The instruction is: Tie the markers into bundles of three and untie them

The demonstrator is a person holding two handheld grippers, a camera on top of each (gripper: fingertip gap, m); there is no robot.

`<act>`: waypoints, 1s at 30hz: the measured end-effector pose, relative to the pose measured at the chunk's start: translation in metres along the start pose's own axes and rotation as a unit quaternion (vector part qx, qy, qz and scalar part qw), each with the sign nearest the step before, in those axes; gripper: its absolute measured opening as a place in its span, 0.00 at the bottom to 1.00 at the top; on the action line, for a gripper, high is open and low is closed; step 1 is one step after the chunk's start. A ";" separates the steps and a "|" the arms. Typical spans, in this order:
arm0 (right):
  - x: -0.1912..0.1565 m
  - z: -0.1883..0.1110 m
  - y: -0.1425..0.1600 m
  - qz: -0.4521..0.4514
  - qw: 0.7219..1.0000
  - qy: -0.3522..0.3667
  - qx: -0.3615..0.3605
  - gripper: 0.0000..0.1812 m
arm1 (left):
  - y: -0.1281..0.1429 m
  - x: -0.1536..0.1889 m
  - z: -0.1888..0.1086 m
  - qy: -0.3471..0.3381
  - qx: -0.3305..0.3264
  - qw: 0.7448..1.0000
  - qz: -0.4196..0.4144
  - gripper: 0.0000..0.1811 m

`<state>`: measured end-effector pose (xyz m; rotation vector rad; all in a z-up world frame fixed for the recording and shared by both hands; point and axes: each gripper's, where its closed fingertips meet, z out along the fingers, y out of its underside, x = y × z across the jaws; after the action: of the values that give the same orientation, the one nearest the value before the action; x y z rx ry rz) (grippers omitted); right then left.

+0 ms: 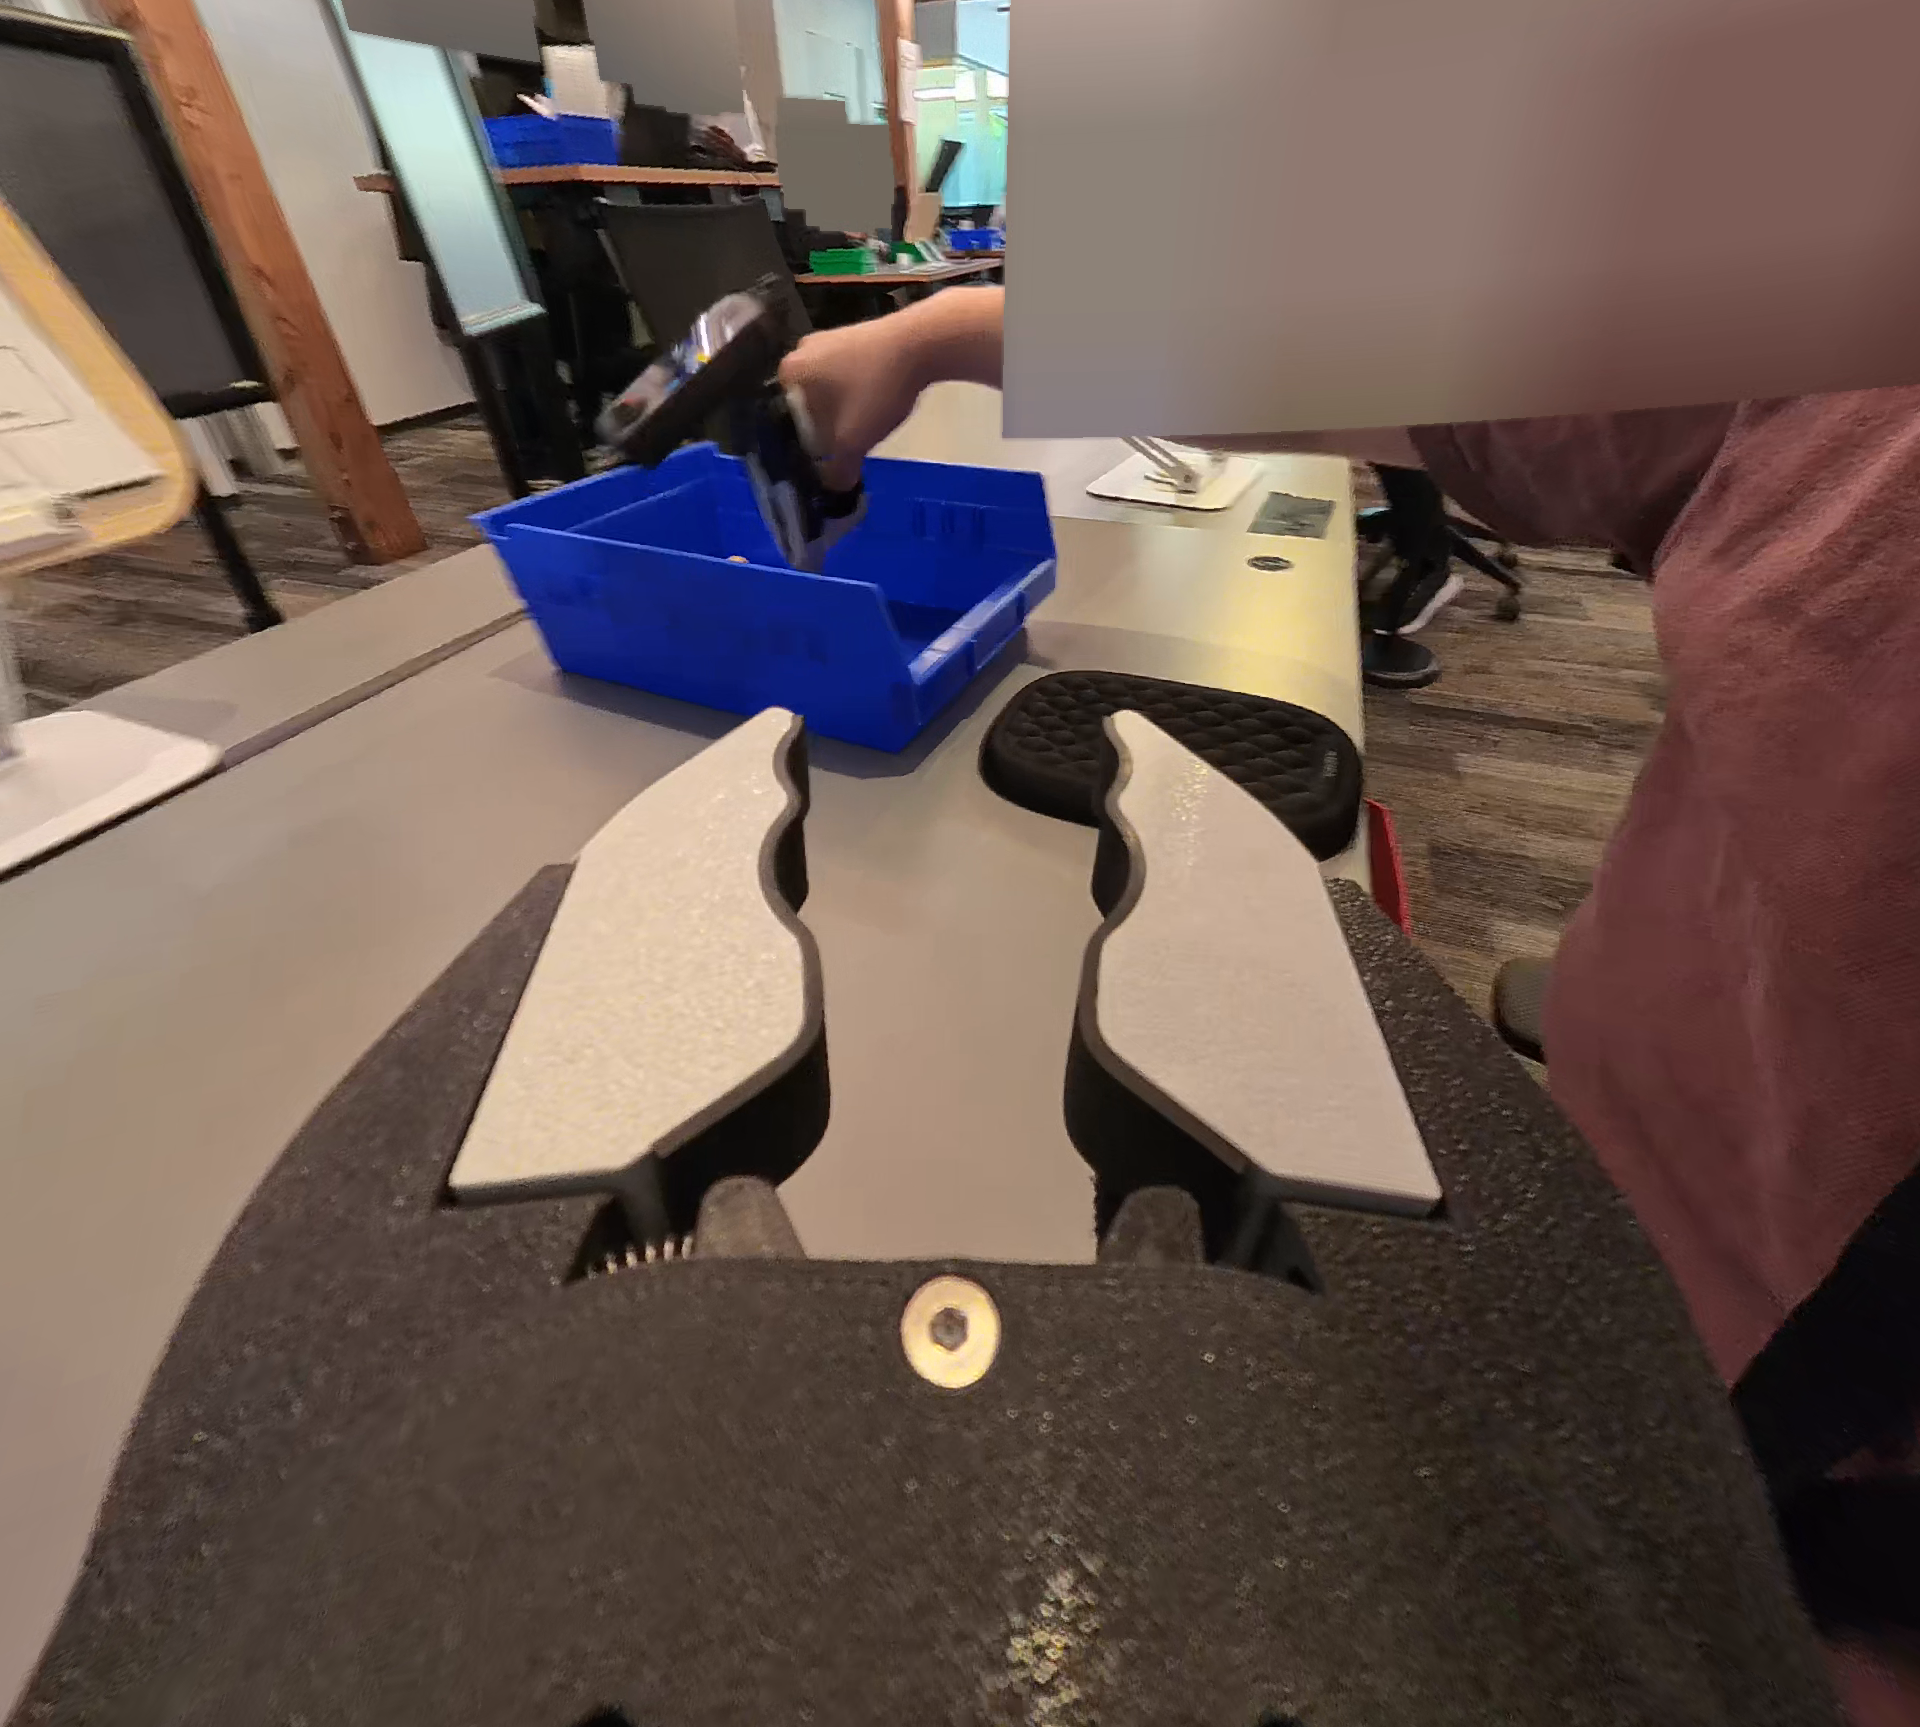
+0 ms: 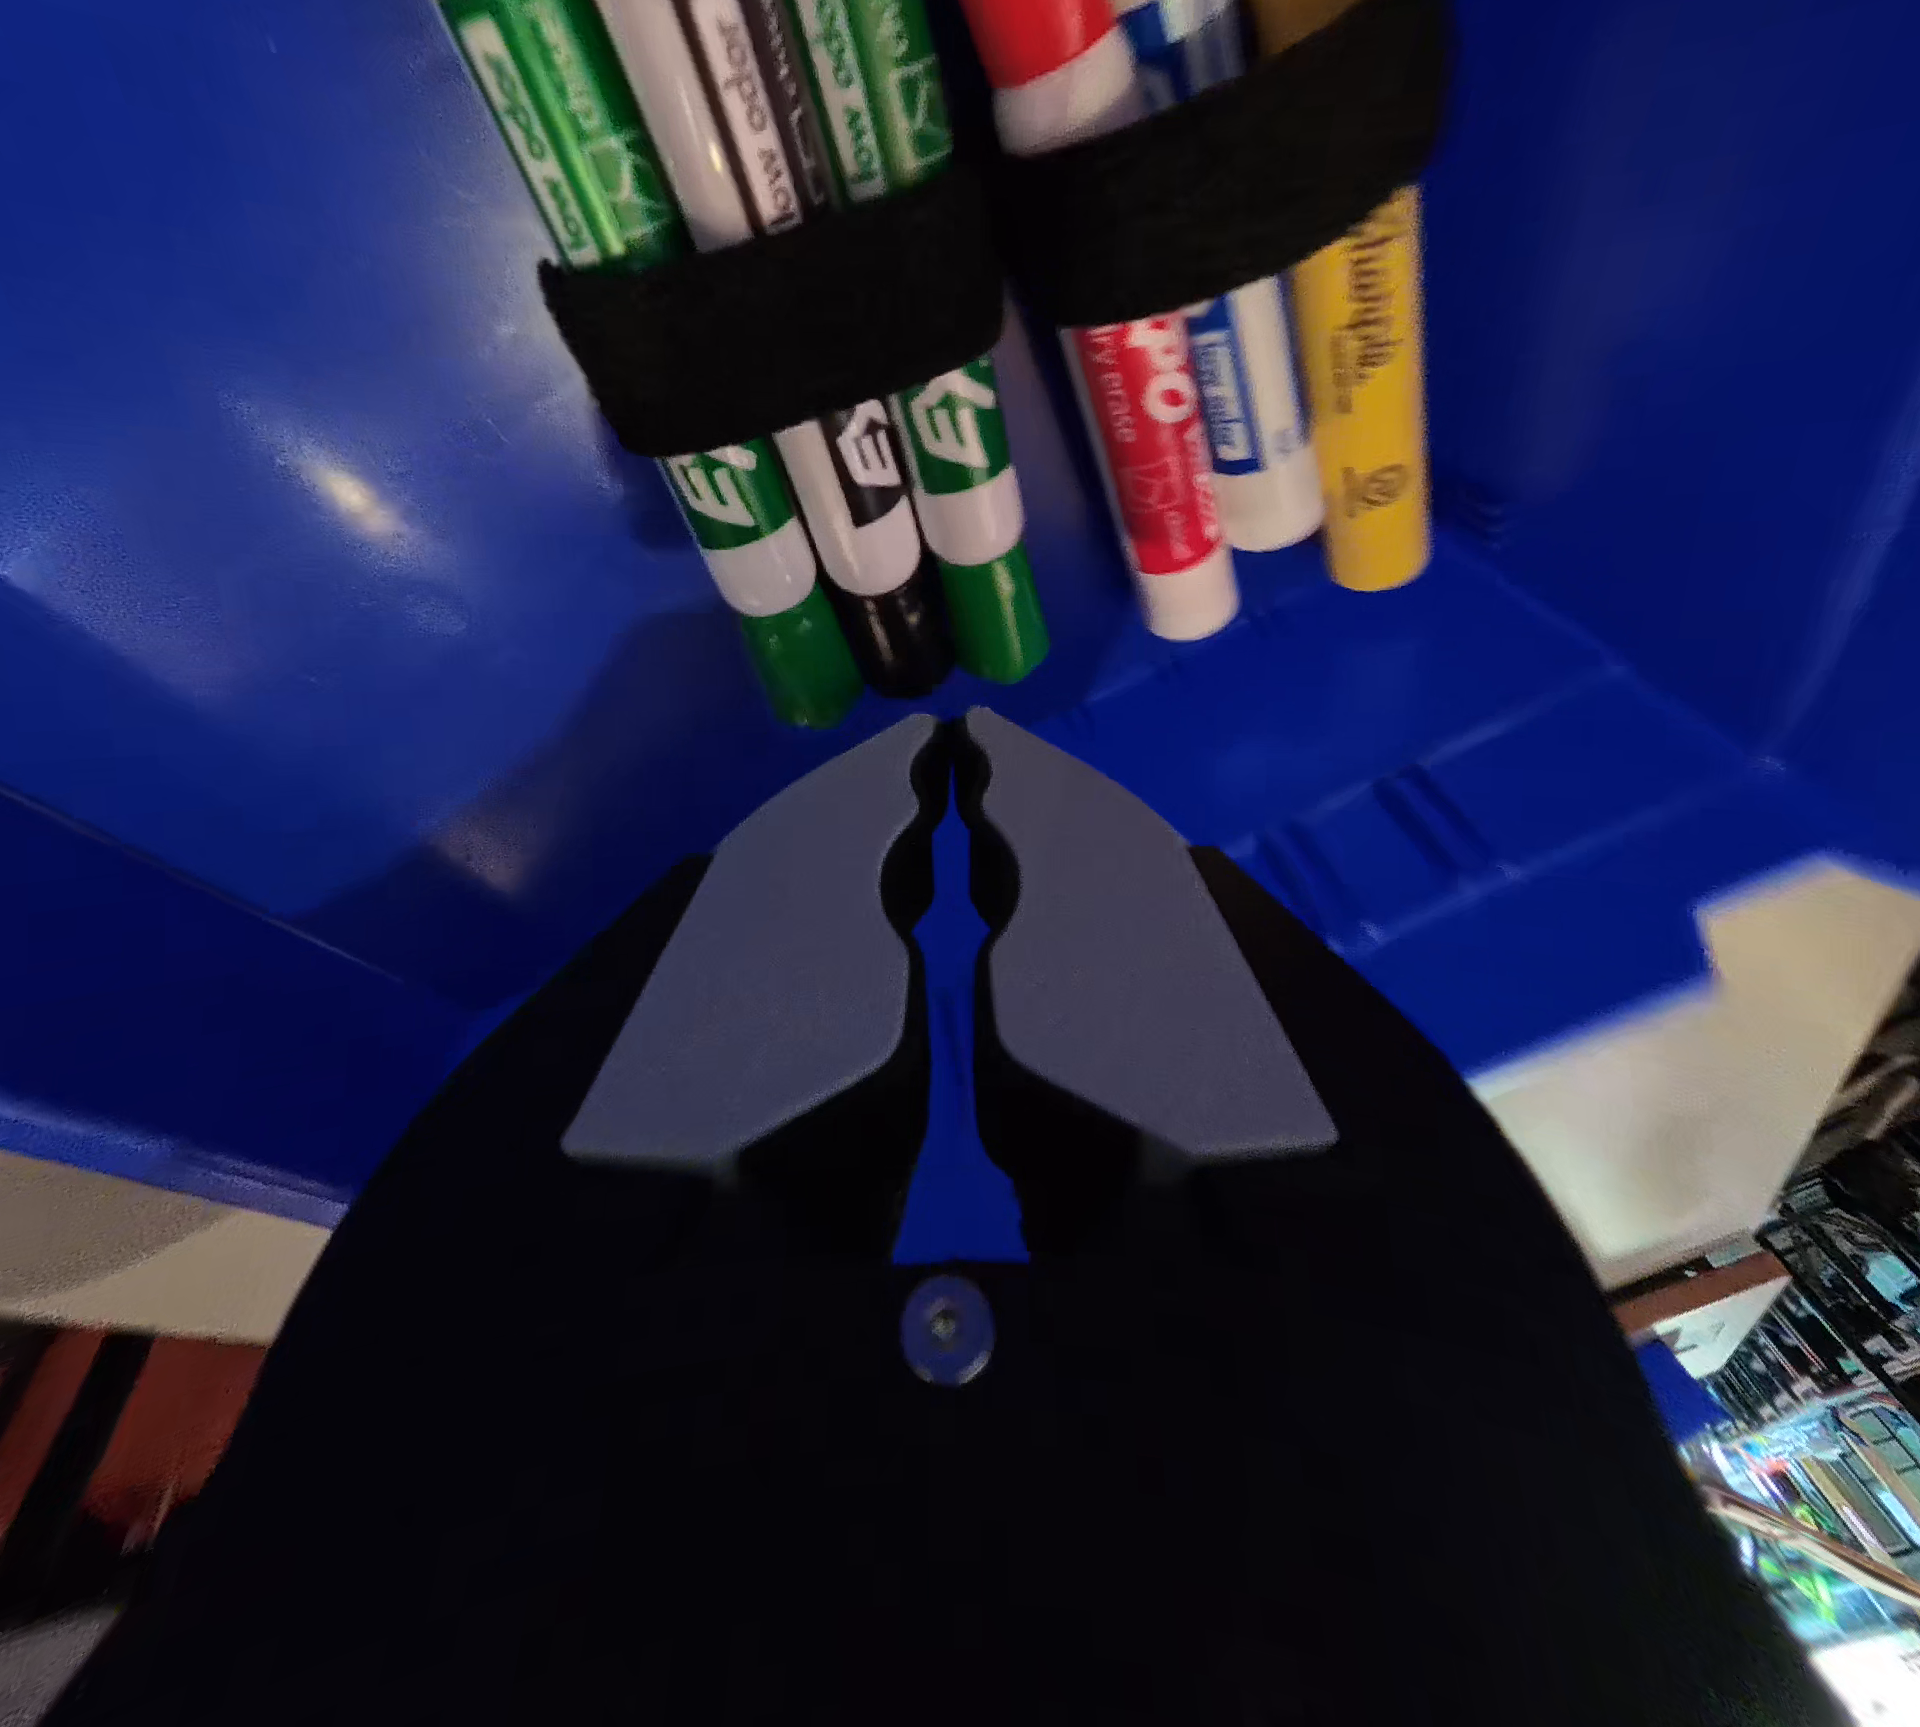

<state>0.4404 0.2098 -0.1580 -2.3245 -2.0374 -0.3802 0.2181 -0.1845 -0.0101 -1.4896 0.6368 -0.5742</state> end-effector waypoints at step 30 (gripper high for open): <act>-0.181 -0.314 -0.181 -0.065 0.717 -0.094 0.687 0.16 | 0.109 -0.235 -0.217 0.129 -0.609 0.781 0.051 0.19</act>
<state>0.1906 0.0033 0.0848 -1.2214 -1.4896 1.0639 -0.1056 -0.1742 -0.1071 -2.5721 1.4614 -0.2329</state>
